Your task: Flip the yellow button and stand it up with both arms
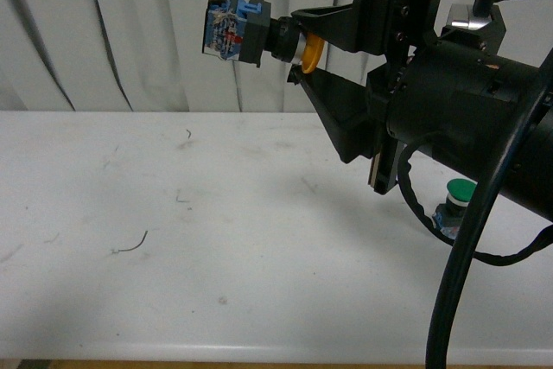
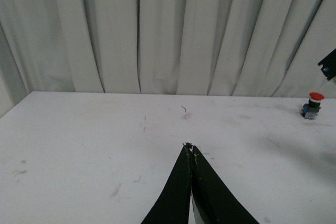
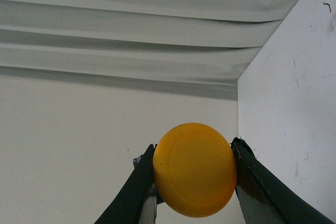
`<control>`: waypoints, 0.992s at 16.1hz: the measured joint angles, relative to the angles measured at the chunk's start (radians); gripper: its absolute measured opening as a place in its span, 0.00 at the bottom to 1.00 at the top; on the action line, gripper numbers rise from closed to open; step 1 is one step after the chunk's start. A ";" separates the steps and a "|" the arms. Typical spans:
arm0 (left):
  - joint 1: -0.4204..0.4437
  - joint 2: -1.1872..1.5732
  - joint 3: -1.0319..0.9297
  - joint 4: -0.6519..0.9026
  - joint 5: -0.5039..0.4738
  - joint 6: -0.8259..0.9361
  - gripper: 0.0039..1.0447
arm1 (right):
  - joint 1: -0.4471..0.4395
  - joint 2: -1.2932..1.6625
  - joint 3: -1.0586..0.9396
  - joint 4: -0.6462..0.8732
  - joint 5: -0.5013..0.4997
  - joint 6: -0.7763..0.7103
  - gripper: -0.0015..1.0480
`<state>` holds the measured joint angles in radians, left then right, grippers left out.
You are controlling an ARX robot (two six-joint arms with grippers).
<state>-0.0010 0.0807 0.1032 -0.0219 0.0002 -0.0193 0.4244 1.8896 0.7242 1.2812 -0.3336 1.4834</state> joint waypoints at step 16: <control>0.000 -0.072 -0.094 0.018 0.000 0.005 0.16 | 0.021 0.000 -0.001 0.001 0.027 -0.034 0.35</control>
<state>-0.0010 0.0082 0.0093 -0.0040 -0.0002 -0.0147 0.4450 1.8896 0.7235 1.2823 -0.3065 1.4494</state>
